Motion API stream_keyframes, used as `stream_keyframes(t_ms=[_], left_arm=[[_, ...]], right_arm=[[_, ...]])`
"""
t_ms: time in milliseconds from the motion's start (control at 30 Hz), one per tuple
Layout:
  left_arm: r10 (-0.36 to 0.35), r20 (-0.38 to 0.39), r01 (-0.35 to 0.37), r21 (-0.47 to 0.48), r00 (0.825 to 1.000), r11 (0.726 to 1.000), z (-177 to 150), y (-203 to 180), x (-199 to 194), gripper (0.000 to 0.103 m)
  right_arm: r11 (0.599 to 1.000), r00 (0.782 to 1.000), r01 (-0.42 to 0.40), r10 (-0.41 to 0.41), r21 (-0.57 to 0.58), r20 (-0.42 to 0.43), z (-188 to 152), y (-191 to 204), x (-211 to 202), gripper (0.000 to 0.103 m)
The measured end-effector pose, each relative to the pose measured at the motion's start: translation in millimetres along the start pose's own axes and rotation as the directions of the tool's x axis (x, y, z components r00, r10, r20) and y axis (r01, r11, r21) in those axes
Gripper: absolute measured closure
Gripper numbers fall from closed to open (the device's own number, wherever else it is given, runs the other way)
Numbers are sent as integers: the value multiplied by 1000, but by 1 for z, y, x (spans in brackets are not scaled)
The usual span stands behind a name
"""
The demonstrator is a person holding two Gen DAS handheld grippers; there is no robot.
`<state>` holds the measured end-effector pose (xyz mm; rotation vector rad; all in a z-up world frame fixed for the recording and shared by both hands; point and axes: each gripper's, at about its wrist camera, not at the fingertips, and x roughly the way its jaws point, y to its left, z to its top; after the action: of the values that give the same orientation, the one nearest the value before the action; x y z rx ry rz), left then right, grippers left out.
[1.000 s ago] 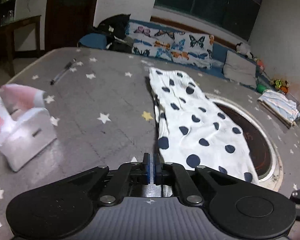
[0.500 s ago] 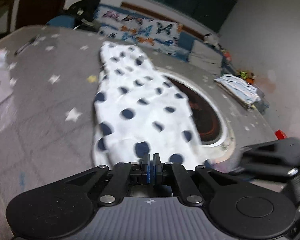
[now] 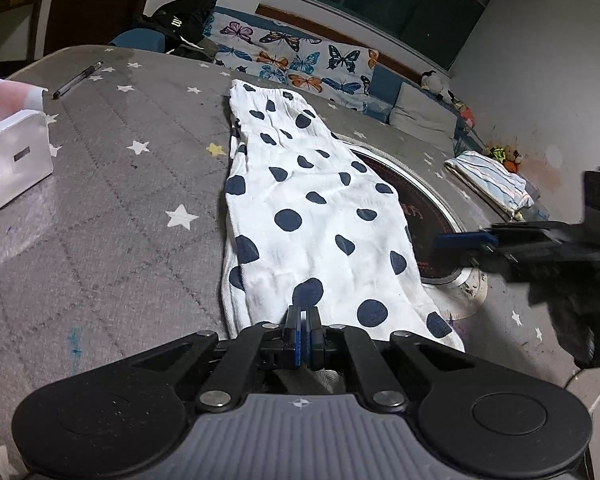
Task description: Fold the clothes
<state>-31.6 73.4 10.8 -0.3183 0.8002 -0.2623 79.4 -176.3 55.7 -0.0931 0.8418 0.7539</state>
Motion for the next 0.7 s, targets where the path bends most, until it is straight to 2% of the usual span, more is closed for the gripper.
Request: stream_keyframes(t_ms=[100,200,633,667,700], left_arm=[[5,-4,-5,-1,1000,1000,1,-1,1,100],[5,-8,-5,-3,1000,1000,1,0,1,100],[-2,-15,2,-16,1000,1000,3,0,3,100],[-2,-15,2,-17,1000,1000,3,0,3,100],[-3,-15,2,-17,1000,1000,3,0,3,100]], right_arm=[[995,1000,2,-3,97,14,4,-24,13,74],[990,999,10,-15,138,30,10,-39,23,76],[984,994,-97,87,152,71,21,-60,54,75],[983,993,-106,97,149,69,21,-58,55,78],[983,993,-111,103,145,65,21,-56,54,85]])
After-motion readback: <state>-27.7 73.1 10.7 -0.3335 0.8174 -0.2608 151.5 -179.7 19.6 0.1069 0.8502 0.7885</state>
